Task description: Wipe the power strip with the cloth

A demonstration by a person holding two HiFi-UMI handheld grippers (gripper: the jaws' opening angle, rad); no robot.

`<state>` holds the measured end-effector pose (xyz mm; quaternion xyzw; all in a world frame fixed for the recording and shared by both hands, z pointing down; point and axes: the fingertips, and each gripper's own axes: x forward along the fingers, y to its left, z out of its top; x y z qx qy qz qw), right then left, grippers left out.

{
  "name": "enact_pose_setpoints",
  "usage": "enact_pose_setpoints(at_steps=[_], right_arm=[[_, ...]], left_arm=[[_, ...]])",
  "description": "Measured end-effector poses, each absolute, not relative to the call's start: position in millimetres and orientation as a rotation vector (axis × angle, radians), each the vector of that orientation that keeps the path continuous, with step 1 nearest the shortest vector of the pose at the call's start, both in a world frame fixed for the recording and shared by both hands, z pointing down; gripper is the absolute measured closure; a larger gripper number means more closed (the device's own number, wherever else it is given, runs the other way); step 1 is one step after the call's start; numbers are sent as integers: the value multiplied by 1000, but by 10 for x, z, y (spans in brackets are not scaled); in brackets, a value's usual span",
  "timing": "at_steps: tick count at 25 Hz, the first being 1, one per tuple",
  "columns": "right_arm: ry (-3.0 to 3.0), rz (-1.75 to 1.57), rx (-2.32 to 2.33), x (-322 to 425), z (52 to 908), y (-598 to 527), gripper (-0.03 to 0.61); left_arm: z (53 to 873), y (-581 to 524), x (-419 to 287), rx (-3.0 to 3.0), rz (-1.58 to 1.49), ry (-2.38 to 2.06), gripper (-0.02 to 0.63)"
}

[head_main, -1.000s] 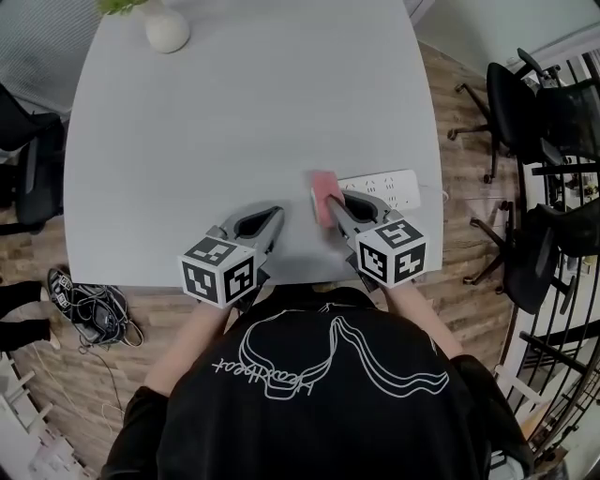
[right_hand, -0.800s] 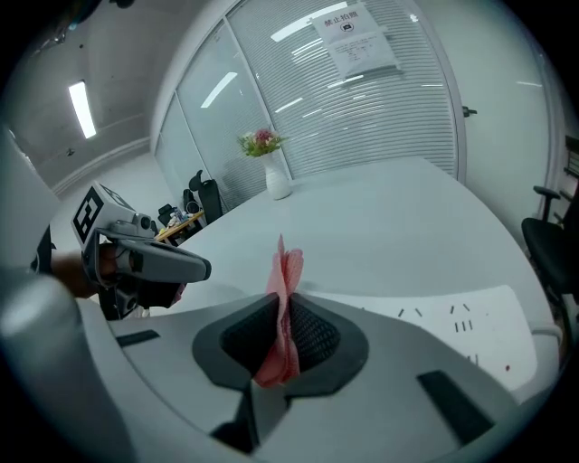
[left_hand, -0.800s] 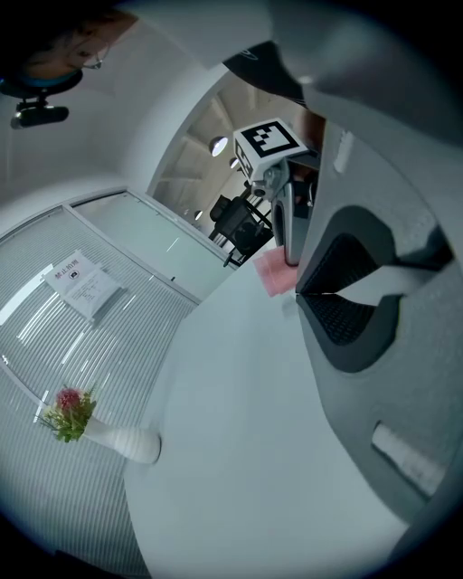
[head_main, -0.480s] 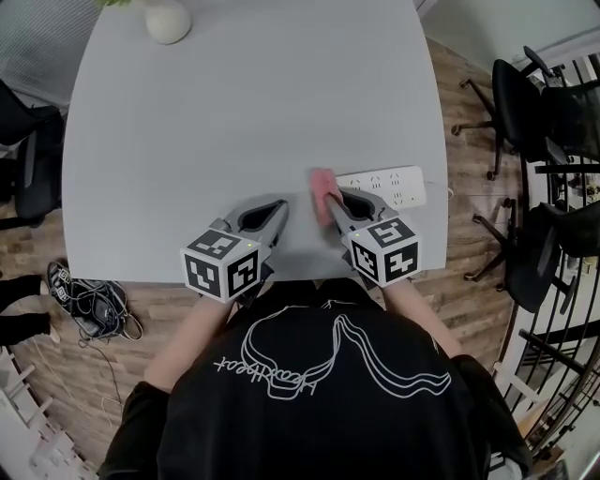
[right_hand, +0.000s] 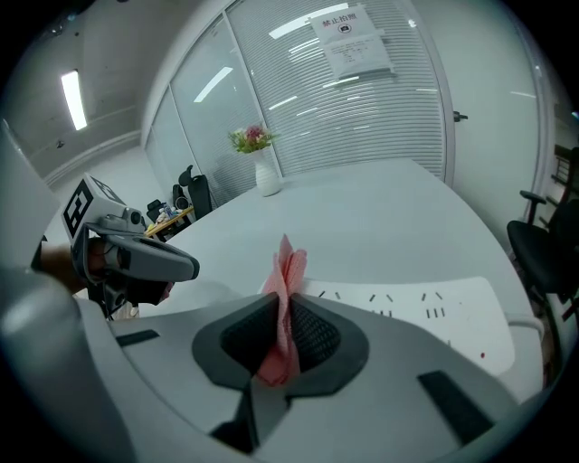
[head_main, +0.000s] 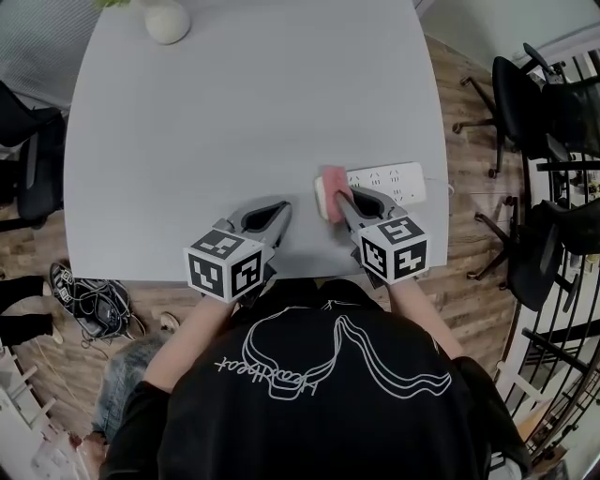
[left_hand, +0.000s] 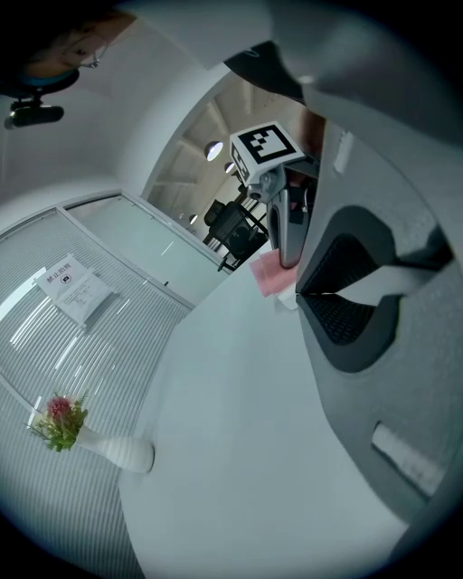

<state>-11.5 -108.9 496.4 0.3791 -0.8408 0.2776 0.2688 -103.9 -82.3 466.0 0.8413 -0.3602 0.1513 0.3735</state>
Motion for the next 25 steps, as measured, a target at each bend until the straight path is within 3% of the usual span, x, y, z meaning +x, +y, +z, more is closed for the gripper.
enact_pose_setpoints(at_steps=[25], right_arm=[[-2108, 743, 1289, 972, 4956, -1319, 532]], left_arm=[[4591, -876, -962, 2178, 384, -896, 600]])
